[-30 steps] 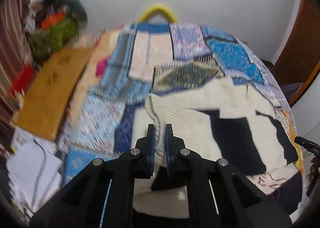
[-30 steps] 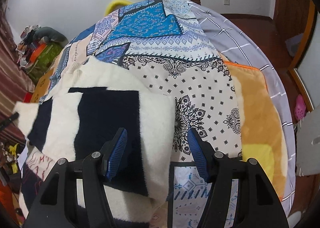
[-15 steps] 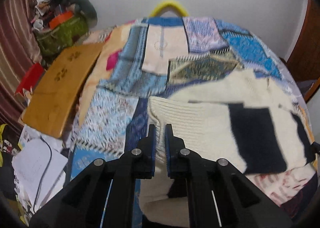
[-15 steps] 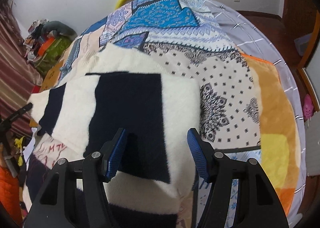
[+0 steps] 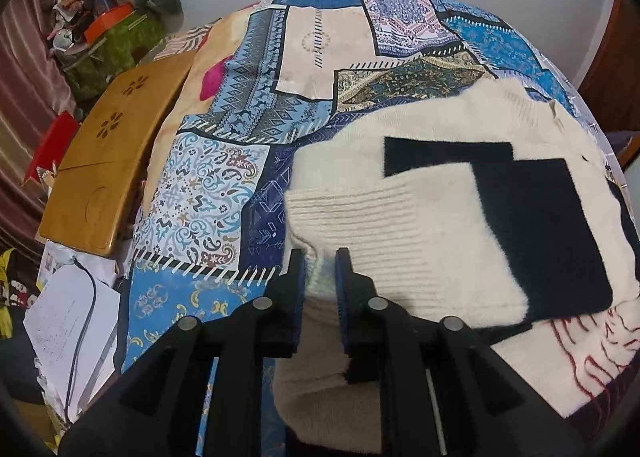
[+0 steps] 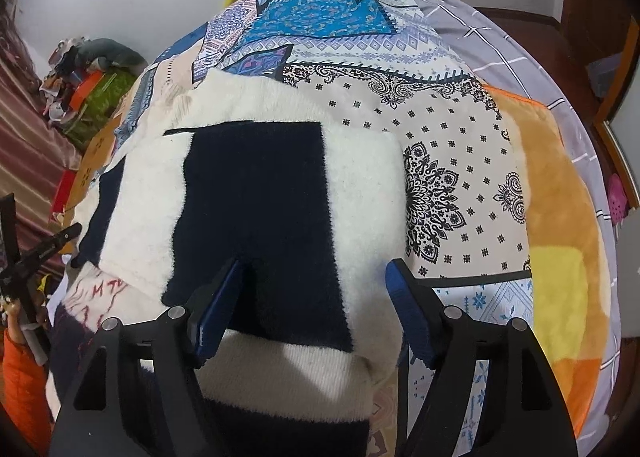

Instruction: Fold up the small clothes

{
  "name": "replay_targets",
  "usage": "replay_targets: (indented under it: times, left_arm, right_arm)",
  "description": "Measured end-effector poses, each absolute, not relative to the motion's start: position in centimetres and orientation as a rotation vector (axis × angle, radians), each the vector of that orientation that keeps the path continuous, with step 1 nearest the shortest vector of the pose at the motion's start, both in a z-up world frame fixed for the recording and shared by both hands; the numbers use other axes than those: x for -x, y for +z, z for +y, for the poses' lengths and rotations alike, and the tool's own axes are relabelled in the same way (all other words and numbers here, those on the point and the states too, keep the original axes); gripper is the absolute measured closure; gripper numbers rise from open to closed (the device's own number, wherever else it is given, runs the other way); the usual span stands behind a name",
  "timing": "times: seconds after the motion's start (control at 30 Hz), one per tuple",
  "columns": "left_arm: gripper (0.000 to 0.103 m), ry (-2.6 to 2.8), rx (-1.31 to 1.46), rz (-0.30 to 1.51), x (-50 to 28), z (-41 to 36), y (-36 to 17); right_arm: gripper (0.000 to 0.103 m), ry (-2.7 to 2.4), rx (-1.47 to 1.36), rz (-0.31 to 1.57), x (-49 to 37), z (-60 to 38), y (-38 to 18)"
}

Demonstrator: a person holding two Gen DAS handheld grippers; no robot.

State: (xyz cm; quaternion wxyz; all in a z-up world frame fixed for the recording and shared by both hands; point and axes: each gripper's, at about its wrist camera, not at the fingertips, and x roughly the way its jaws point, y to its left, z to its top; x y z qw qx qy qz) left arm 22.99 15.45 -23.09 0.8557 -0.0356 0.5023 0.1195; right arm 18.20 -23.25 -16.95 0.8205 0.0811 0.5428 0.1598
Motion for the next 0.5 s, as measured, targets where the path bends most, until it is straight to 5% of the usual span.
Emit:
replay_targets:
  times: [0.2, 0.5]
  left_arm:
    - [0.049, 0.266, 0.094, 1.07, -21.7, 16.0, -22.6]
    - [0.035, 0.255, 0.088, 1.053, -18.3, 15.6, -20.3]
  right_arm:
    - [0.032, 0.341, -0.176, 1.152, -17.3, -23.3, -15.9]
    - [0.031, 0.34, -0.153, 1.086, -15.1, -23.2, -12.5]
